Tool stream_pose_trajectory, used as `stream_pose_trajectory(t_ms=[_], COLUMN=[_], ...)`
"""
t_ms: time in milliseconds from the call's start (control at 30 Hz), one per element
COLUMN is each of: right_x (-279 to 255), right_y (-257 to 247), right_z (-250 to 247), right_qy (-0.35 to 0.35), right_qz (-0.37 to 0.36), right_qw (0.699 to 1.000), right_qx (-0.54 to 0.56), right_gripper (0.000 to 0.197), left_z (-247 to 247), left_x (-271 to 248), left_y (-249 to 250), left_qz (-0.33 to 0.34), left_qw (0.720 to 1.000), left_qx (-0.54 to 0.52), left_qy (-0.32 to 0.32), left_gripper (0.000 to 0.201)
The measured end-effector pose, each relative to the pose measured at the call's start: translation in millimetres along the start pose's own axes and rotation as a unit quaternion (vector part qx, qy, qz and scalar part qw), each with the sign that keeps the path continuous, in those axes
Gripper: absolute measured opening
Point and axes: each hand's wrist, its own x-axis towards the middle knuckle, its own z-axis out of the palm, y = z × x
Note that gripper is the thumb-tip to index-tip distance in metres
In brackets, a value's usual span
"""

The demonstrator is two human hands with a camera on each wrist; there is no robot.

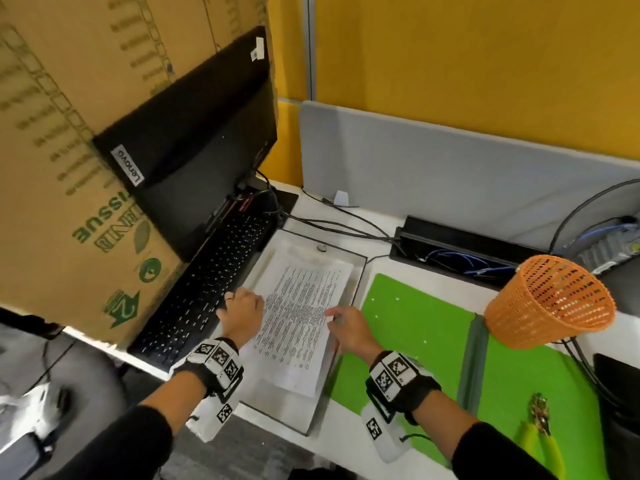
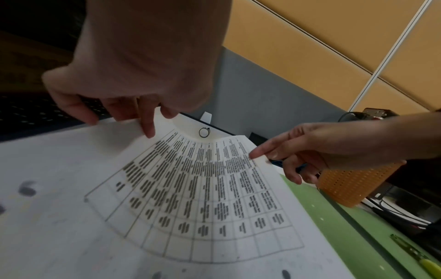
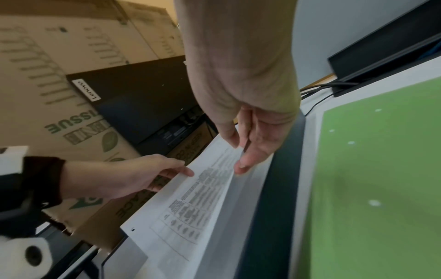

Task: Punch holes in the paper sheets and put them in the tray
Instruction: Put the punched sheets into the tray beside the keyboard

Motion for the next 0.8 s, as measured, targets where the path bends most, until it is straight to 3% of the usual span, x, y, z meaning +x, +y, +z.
stream_pose_trajectory(t_ms=[133,300,467,567,667,800], right_x=[2.7,7.3,10.2,14.4,17.1,8.2], right_y=[-12.6,-18.5,-26.4,-27.9,-19.0,1.0], right_z=[21.5,27.1,27.1,29.8,27.2,2.9], right_qy=[-0.077,-0.103,-0.149,-0.136,-0.128,0.013], right_qz=[0.048,0.089,0.11,0.11,0.103,0.036], right_qw=[0.994,0.97,0.954,0.954,0.969,0.995], right_qx=[-0.059,-0.202,-0.235,-0.244,-0.187,-0.094], right_gripper=[0.041,0.039,0.021,0.017,0.03,0.015], left_z=[8.2,12.4,13.3,11.0,8.9,11.5], left_x=[-1.2,1.9,2.6,5.3,7.6,7.6], left_y=[-14.3,-23.6,-22.2,-16.3,-2.0,37.0], left_qz=[0.019,0.036,0.039,0.055,0.074,0.156], left_qw=[0.999,0.987,0.976,0.968,0.958,0.966], left_qx=[0.042,0.136,0.184,0.225,0.258,0.191], left_qy=[-0.026,-0.082,-0.112,-0.101,-0.103,-0.073], left_gripper=[0.036,0.034,0.031,0.026,0.036,0.049])
